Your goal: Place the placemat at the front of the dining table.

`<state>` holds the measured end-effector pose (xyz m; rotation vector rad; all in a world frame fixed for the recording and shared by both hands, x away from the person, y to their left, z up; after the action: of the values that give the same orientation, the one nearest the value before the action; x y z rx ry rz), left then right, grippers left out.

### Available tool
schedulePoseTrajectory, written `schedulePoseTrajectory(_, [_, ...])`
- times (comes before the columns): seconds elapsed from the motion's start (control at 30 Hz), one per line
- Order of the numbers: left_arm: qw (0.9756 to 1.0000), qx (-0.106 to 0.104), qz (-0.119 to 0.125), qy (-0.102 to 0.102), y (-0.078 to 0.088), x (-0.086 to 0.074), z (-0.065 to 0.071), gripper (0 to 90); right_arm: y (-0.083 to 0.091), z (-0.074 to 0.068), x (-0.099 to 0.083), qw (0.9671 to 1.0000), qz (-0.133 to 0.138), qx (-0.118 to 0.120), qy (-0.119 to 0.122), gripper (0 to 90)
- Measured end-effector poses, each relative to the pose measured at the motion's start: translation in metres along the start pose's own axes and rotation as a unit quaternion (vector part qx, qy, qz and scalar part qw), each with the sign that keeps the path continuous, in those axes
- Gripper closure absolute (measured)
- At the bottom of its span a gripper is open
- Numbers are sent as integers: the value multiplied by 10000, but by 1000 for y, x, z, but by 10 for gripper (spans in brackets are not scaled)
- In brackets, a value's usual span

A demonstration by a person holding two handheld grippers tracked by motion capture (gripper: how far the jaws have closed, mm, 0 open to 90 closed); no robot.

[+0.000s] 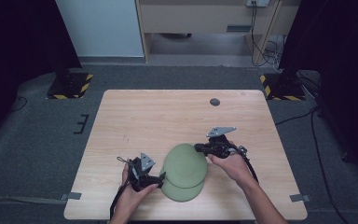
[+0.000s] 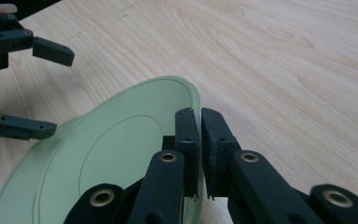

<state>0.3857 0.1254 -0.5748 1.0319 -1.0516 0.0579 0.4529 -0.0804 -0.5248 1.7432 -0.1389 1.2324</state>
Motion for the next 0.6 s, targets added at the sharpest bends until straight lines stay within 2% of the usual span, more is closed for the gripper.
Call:
schedulePoseTrajectory(0.2, [10000,18,41,17,3,1,-2,25,2,-1,7,10000,27,-41,34,862])
schedulePoseTrajectory(0.6, [10000,50,68,44,6,0,-5,25,10,0,36,9994,293,-160,-29,863])
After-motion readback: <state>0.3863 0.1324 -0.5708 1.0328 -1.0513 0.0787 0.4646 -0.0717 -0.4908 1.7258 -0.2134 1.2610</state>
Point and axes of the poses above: each handheld gripper's, and its own axes: y roughly backward along the jaws, x roughly out of its top, z roughly to its right, the point moved 8 cm from there along -y, roughly forward along the jaws, and after that the axes turned 13 degrees about -x, right-handed, at the moved point
